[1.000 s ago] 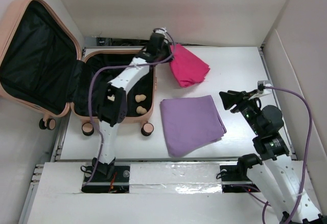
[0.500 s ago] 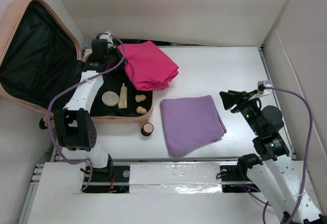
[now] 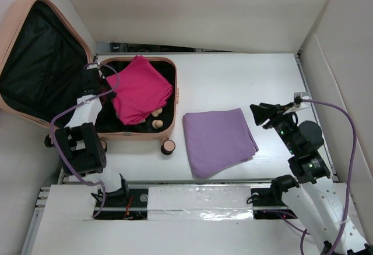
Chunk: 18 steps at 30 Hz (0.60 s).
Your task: Pack the luggage
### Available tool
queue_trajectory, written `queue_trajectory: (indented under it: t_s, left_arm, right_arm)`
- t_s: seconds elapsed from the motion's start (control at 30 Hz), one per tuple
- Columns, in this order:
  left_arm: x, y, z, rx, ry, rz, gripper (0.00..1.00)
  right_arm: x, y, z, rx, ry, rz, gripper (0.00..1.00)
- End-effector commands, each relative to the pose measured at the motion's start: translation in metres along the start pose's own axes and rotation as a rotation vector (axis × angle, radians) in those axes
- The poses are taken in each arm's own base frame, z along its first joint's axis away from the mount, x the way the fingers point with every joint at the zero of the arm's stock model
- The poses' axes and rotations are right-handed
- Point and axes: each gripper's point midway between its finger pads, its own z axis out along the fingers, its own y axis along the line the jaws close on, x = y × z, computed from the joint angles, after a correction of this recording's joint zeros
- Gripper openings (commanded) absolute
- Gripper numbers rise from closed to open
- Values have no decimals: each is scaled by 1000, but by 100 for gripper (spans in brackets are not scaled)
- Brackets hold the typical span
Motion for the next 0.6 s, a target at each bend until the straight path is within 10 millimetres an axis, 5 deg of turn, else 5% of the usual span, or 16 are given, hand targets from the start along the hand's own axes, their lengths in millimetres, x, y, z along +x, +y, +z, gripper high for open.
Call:
queue_trajectory:
  t_s: [0.0,0.13,0.17,0.2,0.3,0.43,0.5,0.57]
  left_arm:
    - [-27,17,-5,-107,-127,32,0]
    - [-33,36,-12,-232,-146,-10,3]
    - [-32,38,-14,-243,-141,-18,21]
    - [-37,37,-19,-244,-156,-30,49]
    - [-55,17,-45,-206,-238,-67,71]
    - [-75,-39,-92,-58,-368,-53,70]
    - [-70,-91,-122,68,-410,21,62]
    - [-50,-128,-136,163,-384,85,54]
  right_arm:
    - [-8,2,1,-5,-31,-21,56]
    - [-7,2,1,-7,-27,-23,56]
    - [-8,2,1,-5,-31,-24,57]
    - [-6,1,1,-2,-29,-26,57]
    - [-1,-2,6,8,-10,-23,56]
    - [10,-6,14,19,34,-19,37]
    - [15,-11,17,37,49,-13,17]
    - [20,-18,25,68,57,1,7]
